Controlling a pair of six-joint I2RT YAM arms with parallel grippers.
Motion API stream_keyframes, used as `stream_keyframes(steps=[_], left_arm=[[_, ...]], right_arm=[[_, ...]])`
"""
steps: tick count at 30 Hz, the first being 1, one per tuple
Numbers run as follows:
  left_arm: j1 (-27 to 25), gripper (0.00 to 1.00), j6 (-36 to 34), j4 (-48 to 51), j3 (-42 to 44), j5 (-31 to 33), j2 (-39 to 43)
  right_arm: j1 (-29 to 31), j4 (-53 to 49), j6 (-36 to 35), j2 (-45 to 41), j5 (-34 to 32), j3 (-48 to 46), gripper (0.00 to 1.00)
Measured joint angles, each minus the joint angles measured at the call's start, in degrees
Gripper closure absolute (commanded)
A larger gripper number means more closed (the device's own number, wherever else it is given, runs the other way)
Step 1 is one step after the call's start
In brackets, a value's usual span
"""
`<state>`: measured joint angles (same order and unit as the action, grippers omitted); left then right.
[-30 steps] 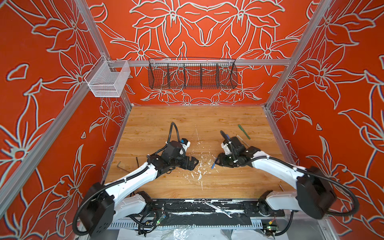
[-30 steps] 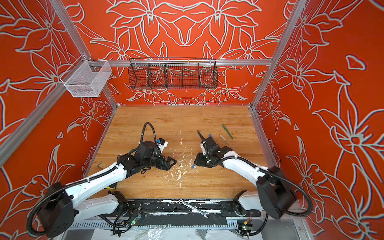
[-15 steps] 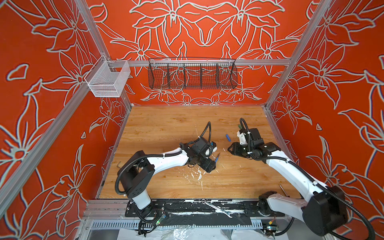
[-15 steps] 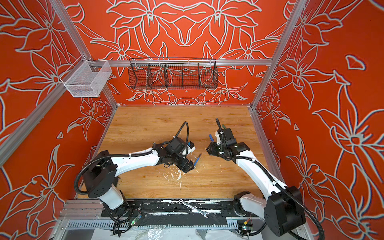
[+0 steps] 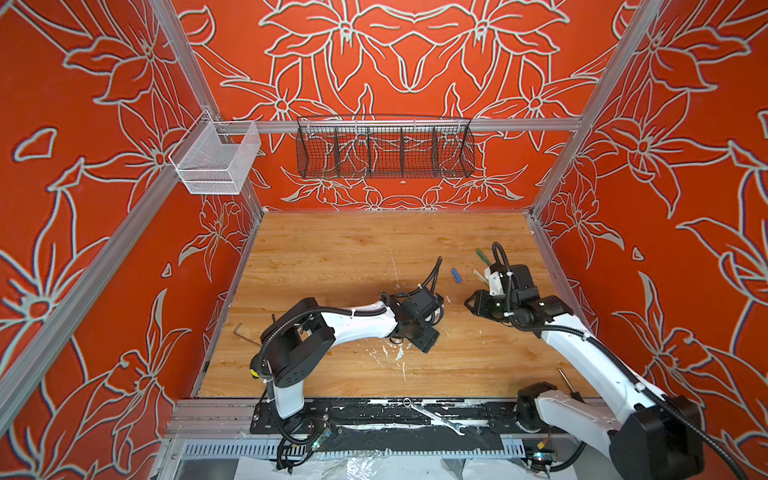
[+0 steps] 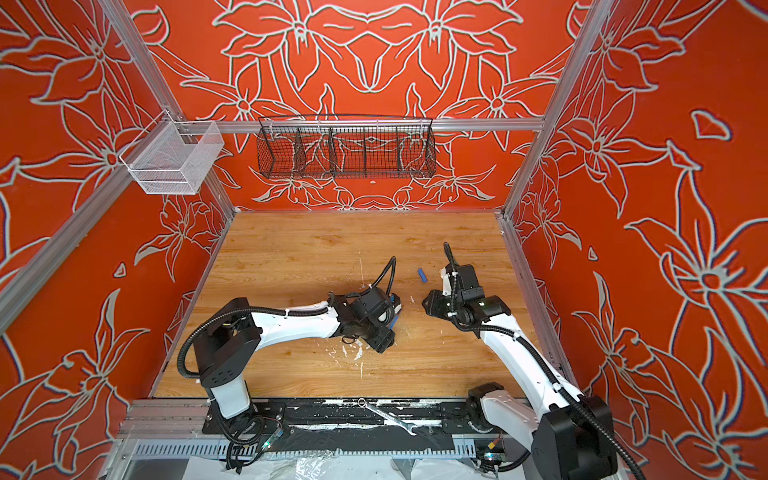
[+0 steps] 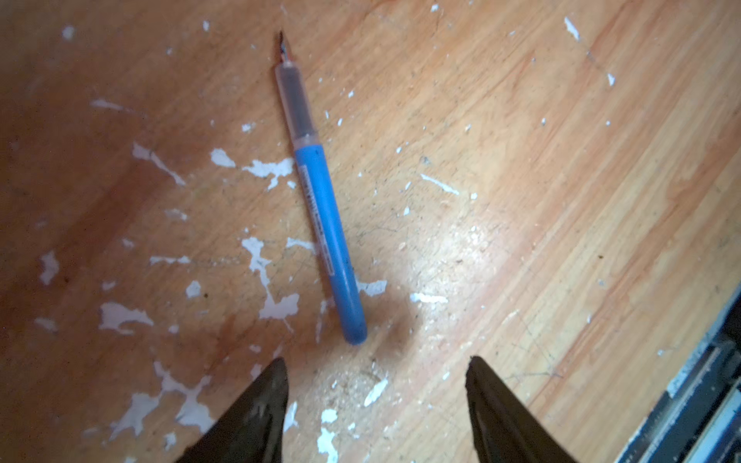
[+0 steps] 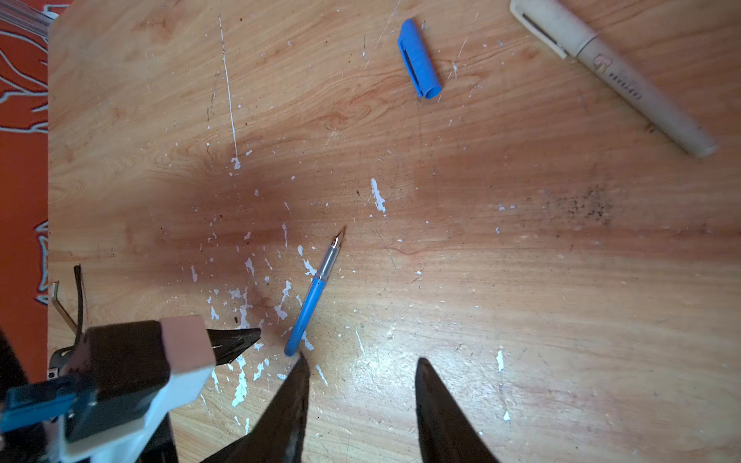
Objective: Insert the pens into the pen caps
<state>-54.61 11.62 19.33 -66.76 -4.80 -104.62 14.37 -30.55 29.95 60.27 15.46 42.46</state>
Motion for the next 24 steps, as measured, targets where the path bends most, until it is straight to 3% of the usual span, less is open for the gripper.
stream_keyframes(steps=[24], left_arm=[[-1.0, 0.47, 0.0, 2.3, -4.2, 3.3, -5.5]], right_arm=[[-1.4, 1.7, 0.0, 0.5, 1.4, -0.2, 0.58]])
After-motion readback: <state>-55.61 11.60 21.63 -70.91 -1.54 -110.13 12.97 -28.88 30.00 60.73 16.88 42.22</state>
